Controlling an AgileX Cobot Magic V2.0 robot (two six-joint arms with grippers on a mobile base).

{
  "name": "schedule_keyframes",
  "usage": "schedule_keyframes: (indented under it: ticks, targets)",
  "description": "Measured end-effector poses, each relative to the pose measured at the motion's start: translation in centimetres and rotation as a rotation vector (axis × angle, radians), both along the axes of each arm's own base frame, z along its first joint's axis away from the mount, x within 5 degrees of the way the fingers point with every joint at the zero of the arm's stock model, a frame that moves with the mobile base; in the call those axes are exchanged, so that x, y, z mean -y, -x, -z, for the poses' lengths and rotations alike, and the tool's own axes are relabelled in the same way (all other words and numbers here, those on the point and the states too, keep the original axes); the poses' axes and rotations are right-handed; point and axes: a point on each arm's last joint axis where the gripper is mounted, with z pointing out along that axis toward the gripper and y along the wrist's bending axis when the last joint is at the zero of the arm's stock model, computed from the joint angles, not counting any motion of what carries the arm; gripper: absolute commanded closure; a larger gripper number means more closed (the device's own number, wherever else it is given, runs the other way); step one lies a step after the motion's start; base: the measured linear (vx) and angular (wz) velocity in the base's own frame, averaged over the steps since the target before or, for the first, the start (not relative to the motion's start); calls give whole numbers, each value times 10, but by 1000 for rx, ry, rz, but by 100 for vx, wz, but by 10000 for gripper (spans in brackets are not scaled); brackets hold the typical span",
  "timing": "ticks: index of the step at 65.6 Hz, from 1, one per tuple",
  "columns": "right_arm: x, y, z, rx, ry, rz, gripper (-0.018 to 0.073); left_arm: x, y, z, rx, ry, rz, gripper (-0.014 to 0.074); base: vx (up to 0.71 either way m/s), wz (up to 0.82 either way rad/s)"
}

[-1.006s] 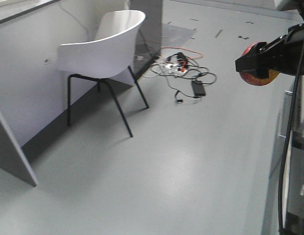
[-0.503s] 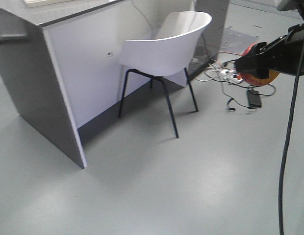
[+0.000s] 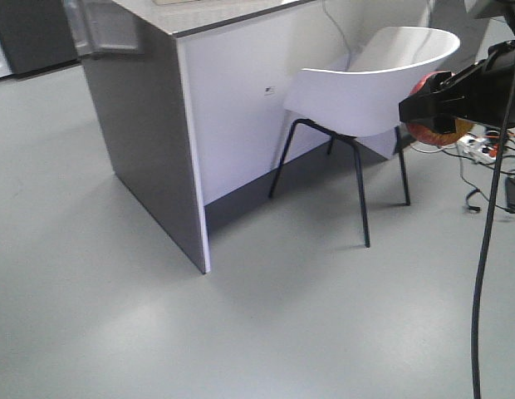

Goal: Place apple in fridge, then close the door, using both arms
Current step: 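Drive away from the counter holding the apple in the right gripper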

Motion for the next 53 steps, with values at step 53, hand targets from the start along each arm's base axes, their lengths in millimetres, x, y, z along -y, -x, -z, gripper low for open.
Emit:
schedule_keyframes:
  ticks: [53]
  targets:
    - [0, 1, 1, -7, 0, -3, 445, 0, 0, 0, 0, 0, 0, 604, 5, 42]
